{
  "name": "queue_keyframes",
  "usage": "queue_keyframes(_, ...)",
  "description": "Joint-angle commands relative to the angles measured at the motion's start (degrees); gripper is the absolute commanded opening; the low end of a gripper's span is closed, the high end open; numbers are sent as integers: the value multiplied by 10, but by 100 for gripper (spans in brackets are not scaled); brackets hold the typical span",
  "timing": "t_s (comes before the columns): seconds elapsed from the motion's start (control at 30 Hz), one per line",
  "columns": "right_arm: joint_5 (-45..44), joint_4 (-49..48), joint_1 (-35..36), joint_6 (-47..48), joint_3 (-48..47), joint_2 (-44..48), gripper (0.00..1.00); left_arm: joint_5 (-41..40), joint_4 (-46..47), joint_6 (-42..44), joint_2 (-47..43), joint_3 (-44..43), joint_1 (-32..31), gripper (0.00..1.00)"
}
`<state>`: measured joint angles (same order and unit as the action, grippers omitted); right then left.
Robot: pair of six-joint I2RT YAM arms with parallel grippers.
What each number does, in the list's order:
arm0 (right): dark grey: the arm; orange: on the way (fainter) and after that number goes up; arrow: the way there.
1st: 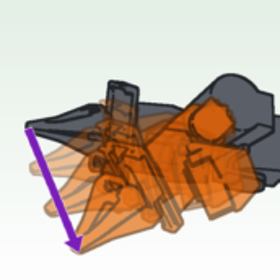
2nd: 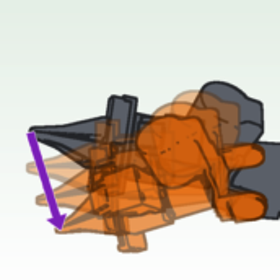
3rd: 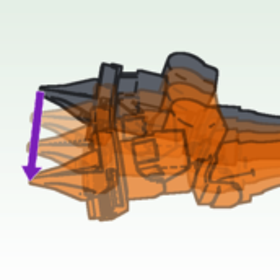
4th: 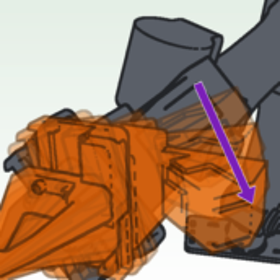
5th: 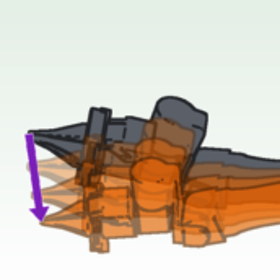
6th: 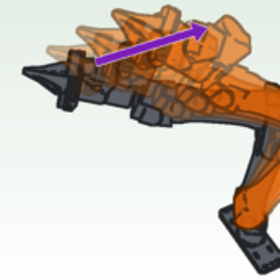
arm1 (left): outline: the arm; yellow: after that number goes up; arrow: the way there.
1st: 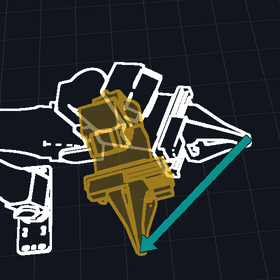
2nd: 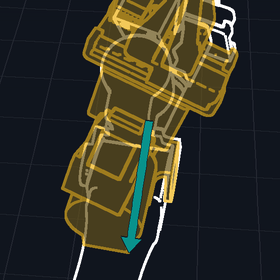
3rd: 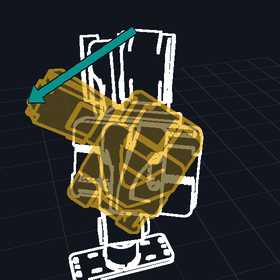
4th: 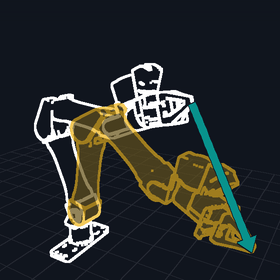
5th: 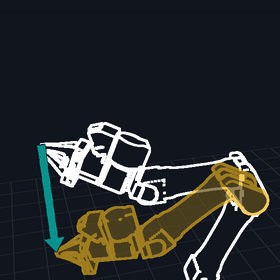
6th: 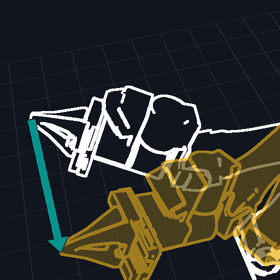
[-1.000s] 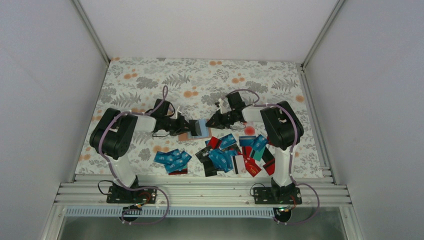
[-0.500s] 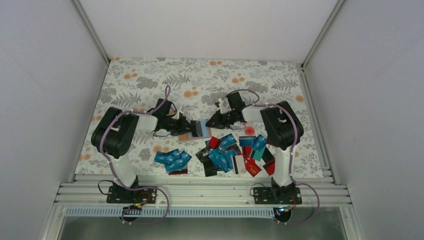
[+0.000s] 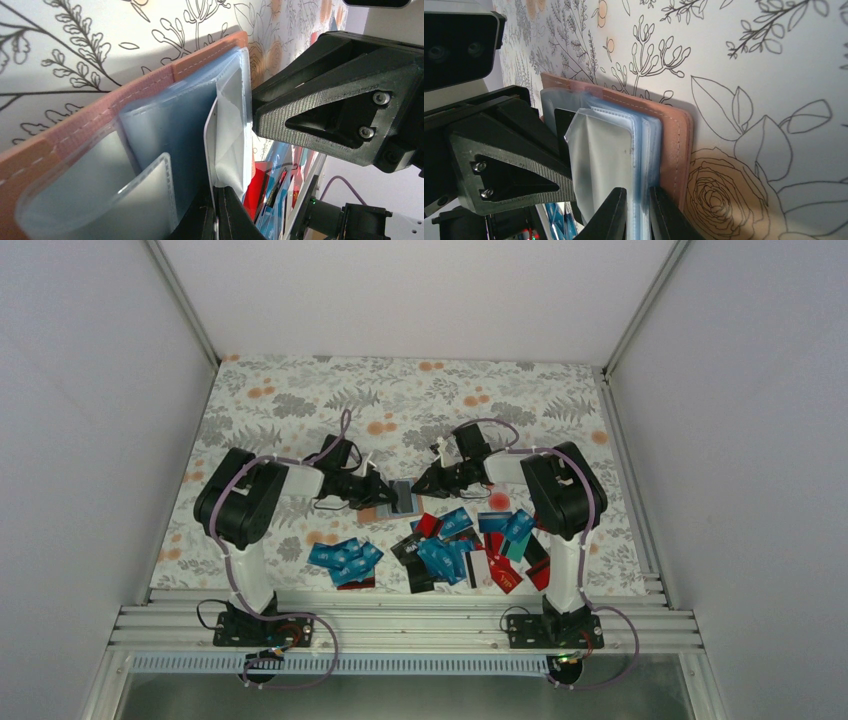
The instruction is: Put the credit cards into the card holder
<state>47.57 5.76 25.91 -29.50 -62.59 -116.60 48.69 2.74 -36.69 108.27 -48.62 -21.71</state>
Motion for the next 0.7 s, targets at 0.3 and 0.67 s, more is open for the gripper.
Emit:
queue_keyframes(0.3,-18,20,5,2,13,12,14,-24,-12,-10,26,-3,-14,3)
queue_keyframes(0.67,-26,40,3,21,1,28,16,-36,-113,31,-18,-32,-16,44)
